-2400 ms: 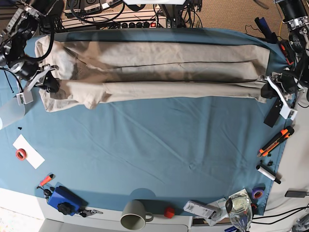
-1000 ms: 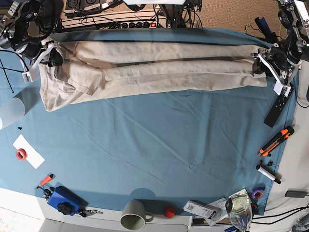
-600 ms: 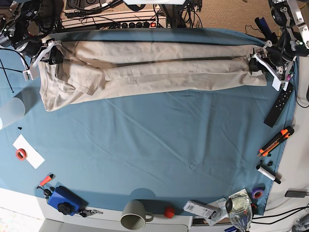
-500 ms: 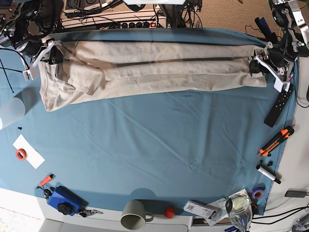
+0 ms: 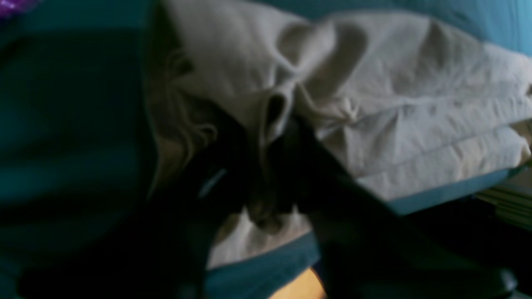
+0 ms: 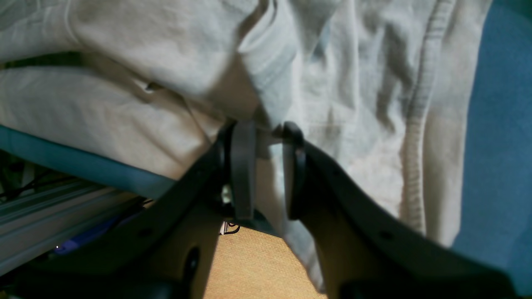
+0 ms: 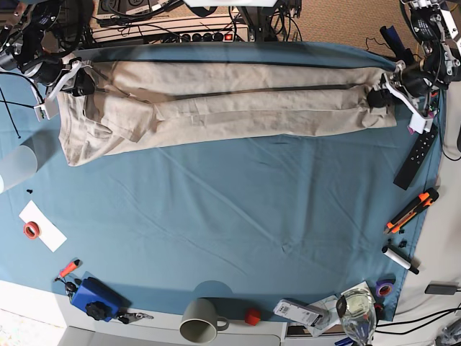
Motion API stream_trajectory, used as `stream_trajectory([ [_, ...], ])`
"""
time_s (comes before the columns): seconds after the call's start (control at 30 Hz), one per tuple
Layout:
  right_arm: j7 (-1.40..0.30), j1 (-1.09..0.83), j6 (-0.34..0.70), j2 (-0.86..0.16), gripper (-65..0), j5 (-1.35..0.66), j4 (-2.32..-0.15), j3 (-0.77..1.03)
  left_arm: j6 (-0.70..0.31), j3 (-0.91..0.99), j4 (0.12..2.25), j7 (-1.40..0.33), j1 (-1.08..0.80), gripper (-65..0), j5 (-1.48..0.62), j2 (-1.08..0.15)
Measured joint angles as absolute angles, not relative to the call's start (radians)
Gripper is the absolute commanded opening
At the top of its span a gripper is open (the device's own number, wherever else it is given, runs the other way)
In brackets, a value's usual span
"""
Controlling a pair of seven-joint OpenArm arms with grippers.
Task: Fold the T-shirt properly
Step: 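Release the shirt end from the left gripper and raise it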
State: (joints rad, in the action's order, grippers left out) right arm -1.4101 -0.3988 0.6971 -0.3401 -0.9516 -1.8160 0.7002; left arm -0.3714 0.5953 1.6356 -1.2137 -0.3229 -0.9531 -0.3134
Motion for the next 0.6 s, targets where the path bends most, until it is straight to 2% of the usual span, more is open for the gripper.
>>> stream_trajectory([
  [0.03, -1.410, -0.398, 0.697, -0.340, -52.5, -0.952, -1.816, 0.700, -0.372, 0.595, 1.636, -1.217, -0.323, -65.0, -0.956, -0.313],
  [0.33, -1.410, -0.398, 0.697, -0.340, -52.5, -0.952, -1.816, 0.700, -0.394, 0.588, 1.671, -1.247, -0.324, -65.0, -0.950, -0.310],
  [0.6, -1.402, -0.399, 0.697, -0.340, -52.5, -0.952, -1.816, 0.700, -0.400, 0.701, 1.911, -1.298, -0.336, -65.0, -0.897, -0.299],
])
